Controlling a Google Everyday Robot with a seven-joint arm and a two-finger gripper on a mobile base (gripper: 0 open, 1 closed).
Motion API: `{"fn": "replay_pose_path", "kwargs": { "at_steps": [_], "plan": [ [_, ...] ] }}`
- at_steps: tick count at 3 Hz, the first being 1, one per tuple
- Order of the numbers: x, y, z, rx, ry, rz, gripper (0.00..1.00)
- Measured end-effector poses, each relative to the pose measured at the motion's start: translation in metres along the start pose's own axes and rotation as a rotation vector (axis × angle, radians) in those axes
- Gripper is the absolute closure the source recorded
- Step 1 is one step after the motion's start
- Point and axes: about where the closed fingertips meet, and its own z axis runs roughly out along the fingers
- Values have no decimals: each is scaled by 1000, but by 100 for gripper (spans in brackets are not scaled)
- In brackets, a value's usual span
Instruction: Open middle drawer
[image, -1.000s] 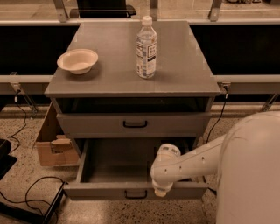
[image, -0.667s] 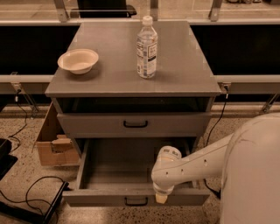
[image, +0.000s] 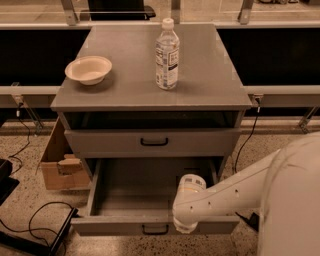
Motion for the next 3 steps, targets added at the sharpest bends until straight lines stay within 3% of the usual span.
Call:
{"fn": "replay_pose_path", "kwargs": {
  "at_steps": [1, 2, 3],
  "plan": [
    [3, 9, -1, -5, 2, 12, 100],
    [10, 33, -5, -15, 15, 44, 100],
    [10, 33, -4, -15, 15, 44, 100]
  ]
}}
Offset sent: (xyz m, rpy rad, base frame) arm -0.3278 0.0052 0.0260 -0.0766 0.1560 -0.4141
